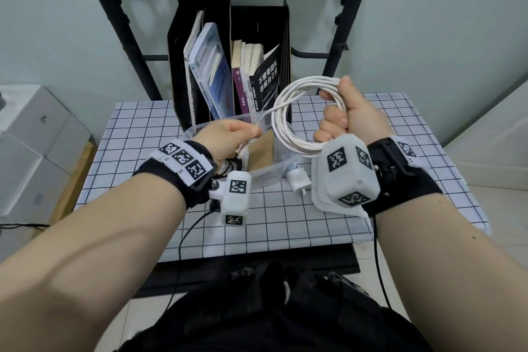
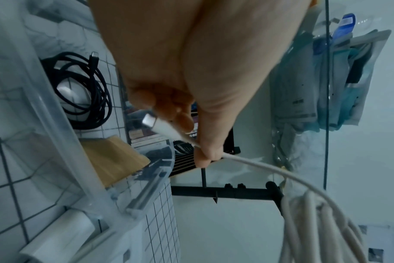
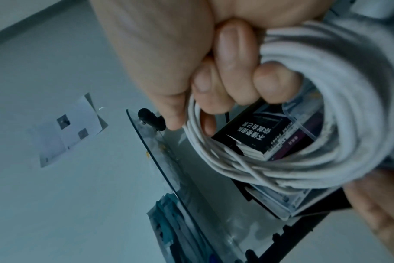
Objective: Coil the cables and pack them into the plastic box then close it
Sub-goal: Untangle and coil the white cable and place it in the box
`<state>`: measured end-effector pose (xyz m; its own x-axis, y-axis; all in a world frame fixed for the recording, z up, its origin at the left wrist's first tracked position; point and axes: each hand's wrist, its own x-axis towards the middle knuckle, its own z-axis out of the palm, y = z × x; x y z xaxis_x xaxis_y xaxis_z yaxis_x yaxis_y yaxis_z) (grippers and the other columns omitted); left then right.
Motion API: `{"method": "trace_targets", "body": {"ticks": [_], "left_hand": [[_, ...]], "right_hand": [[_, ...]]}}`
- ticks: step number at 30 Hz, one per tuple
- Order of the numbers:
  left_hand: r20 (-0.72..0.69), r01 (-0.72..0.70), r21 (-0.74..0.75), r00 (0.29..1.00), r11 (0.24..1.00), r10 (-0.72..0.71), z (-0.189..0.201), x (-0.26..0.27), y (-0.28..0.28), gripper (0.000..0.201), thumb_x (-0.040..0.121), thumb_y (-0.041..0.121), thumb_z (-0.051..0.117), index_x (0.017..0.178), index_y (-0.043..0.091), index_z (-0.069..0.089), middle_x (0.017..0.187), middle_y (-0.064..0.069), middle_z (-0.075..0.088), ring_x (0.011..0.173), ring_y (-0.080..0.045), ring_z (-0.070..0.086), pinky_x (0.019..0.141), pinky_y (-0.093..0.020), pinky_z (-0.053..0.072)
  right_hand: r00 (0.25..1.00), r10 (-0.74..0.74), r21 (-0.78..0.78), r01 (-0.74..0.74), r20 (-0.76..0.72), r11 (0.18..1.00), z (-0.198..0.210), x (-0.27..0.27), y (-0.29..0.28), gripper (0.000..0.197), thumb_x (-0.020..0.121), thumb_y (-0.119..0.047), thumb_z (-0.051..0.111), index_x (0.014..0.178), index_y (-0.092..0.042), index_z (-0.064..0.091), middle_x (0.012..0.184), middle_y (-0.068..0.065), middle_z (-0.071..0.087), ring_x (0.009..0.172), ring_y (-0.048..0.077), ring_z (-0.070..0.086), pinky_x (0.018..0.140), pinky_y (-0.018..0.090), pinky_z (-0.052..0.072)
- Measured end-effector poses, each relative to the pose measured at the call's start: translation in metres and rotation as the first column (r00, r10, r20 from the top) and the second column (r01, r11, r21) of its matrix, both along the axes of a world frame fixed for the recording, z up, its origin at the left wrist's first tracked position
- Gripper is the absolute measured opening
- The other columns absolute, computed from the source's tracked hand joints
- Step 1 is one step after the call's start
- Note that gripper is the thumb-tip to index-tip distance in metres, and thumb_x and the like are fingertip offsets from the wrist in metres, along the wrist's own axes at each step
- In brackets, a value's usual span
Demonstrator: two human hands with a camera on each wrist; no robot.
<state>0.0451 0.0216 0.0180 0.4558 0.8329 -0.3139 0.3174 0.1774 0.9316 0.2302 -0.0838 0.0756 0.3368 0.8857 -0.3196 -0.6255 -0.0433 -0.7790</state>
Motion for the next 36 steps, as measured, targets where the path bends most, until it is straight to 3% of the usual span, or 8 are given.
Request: {"method": "trace_targets", "body": {"ticks": [3,6,9,14,17,23,32,36], "left_hand": [[0.158,0.028,-0.140,0.987,0.990,-0.006,0.007,0.010,-0.006,0.013,0.092,0.013,0.058,0.095,0.007,0.070,0.063,-0.001,0.057,0.051,-0.007,0.047,0.045,-0.016,0.044],[0.343,0.087,-0.264,0.939,0.960,0.009,0.019,0.020,-0.014,0.013,0.092,0.005,0.055,0.091,0.003,0.068,0.077,-0.008,0.071,0.070,-0.014,0.066,0.073,-0.023,0.056],[0.505,0.177,-0.383,0.862,0.907,0.045,0.032,0.022,-0.023,0.021,0.092,-0.004,0.042,0.097,-0.007,0.062,0.083,-0.016,0.070,0.076,-0.022,0.071,0.080,-0.033,0.058],[0.605,0.300,-0.487,0.793,0.820,0.069,0.041,0.017,-0.029,0.057,0.086,0.031,0.042,0.115,-0.016,0.054,0.104,-0.030,0.062,0.093,-0.036,0.065,0.097,-0.046,0.048],[0.572,0.329,-0.415,0.819,0.848,-0.038,0.038,0.018,-0.027,0.075,0.079,0.054,0.056,0.116,-0.011,0.055,0.098,-0.023,0.064,0.093,-0.032,0.063,0.094,-0.043,0.052],[0.525,0.280,-0.344,0.849,0.896,-0.064,0.035,0.023,-0.026,0.018,0.085,0.007,0.059,0.099,-0.004,0.063,0.077,-0.012,0.067,0.073,-0.018,0.066,0.085,-0.034,0.056],[0.537,0.235,-0.328,0.843,0.915,-0.024,0.037,0.020,-0.028,0.012,0.092,0.002,0.050,0.088,-0.002,0.061,0.073,-0.011,0.066,0.064,-0.017,0.067,0.075,-0.027,0.057],[0.560,0.193,-0.330,0.828,0.924,0.027,0.037,0.021,-0.025,0.007,0.092,0.002,0.050,0.094,0.004,0.057,0.067,-0.006,0.065,0.060,-0.015,0.064,0.066,-0.026,0.057]], "right_hand": [[0.994,0.052,0.031,-0.050,-0.094,0.998,0.000,-0.005,0.001,0.041,0.096,-0.049,0.045,0.079,-0.016,0.061,0.039,-0.007,0.025,0.032,0.008,0.017,0.046,0.022,0.013],[0.988,0.073,0.038,-0.069,-0.135,0.997,-0.002,-0.008,0.002,0.040,0.096,-0.050,0.045,0.081,-0.016,0.060,0.038,-0.007,0.025,0.031,0.008,0.018,0.046,0.021,0.012],[0.988,0.063,0.035,-0.058,-0.141,0.998,-0.002,-0.010,0.001,0.039,0.095,-0.051,0.047,0.083,-0.017,0.061,0.039,-0.007,0.025,0.032,0.009,0.018,0.049,0.022,0.011],[0.997,-0.030,0.039,0.033,-0.078,0.999,-0.003,-0.009,0.002,0.038,0.094,-0.049,0.051,0.084,-0.014,0.064,0.042,-0.005,0.026,0.033,0.010,0.019,0.048,0.023,0.021],[0.997,-0.071,0.043,0.071,-0.017,0.997,-0.003,-0.012,0.001,0.036,0.094,-0.045,0.055,0.088,-0.011,0.063,0.044,-0.003,0.026,0.035,0.011,0.020,0.049,0.025,0.025],[0.992,-0.034,0.028,0.031,0.124,0.999,-0.004,-0.016,0.000,0.016,0.095,-0.028,0.059,0.096,-0.013,0.055,0.046,-0.003,0.029,0.035,0.011,0.026,0.047,0.025,0.037],[0.962,-0.041,-0.092,0.068,0.268,0.993,-0.007,-0.015,-0.001,0.022,0.093,-0.027,0.061,0.107,-0.010,0.061,0.070,0.002,0.048,0.058,0.013,0.050,0.052,0.025,0.054],[0.971,-0.016,-0.103,0.041,0.238,0.994,-0.011,-0.017,0.001,0.013,0.095,-0.024,0.058,0.095,-0.012,0.060,0.066,0.005,0.053,0.050,0.014,0.054,0.050,0.025,0.052]]}}
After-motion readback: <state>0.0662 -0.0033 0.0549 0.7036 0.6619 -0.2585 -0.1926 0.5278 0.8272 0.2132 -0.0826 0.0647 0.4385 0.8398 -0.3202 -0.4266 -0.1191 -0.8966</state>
